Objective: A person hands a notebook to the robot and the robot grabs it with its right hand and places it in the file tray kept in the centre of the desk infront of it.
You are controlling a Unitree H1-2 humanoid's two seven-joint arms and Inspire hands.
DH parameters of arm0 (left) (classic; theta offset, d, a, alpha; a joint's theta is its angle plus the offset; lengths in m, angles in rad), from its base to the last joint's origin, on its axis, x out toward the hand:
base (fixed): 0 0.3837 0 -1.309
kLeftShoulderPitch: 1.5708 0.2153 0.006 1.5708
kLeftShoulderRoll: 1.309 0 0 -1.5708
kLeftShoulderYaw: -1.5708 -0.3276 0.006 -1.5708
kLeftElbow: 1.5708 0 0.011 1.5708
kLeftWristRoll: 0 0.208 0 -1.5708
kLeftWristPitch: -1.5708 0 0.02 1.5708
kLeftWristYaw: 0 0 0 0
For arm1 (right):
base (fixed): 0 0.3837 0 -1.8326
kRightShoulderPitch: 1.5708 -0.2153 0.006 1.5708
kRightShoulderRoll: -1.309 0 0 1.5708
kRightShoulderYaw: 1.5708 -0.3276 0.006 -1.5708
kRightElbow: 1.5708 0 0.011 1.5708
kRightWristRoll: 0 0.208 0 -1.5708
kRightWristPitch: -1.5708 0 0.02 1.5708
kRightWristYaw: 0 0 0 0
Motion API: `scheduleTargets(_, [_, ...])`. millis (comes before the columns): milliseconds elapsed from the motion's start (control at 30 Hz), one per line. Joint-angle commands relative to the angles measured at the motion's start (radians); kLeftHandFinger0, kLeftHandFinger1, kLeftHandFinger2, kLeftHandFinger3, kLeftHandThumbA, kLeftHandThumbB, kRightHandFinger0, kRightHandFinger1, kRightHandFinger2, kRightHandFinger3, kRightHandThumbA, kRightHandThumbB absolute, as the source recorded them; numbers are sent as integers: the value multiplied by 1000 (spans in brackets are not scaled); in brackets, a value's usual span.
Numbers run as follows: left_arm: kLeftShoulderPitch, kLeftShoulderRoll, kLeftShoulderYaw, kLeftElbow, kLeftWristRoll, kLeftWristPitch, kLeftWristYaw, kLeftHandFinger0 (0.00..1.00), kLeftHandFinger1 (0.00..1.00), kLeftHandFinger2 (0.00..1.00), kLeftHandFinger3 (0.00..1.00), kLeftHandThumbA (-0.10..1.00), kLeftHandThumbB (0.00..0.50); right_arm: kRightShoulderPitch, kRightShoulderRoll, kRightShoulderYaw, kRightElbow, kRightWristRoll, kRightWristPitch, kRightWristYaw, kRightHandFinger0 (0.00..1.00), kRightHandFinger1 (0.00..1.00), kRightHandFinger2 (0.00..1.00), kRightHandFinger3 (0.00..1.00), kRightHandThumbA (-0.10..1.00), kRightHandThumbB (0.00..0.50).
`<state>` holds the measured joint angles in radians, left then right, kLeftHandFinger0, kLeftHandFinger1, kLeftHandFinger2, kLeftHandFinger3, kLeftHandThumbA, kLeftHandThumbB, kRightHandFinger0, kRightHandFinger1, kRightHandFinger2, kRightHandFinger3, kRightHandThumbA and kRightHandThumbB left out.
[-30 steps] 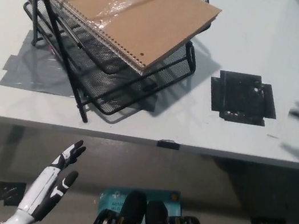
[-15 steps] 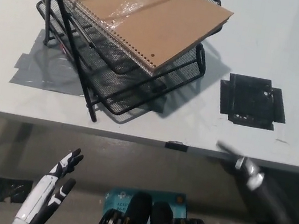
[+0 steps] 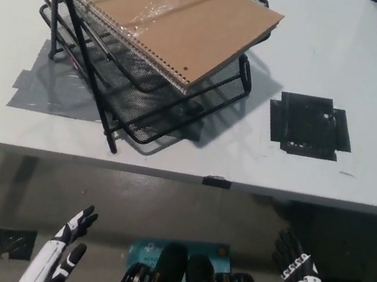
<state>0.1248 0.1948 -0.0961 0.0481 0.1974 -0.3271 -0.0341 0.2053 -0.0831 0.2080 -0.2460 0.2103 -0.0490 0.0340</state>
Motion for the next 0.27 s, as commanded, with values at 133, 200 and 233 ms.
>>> scheduleTargets(133, [-5,-1,14,-24,-19,-48,5,1000,1000,1000,1000,1000,358,-18,20,-34,20,80,-80,78,1000,1000,1000,1000,1000,388])
scheduleTargets(200, [-4,1,14,-26,-23,-46,2,1000,1000,1000,1000,1000,361,-15,23,-33,20,73,-78,81,1000,1000,1000,1000,1000,379])
scheduleTargets(233, [-4,1,14,-25,-24,-47,1,1000,1000,1000,1000,1000,360,-14,25,-33,21,70,-80,81,1000,1000,1000,1000,1000,368])
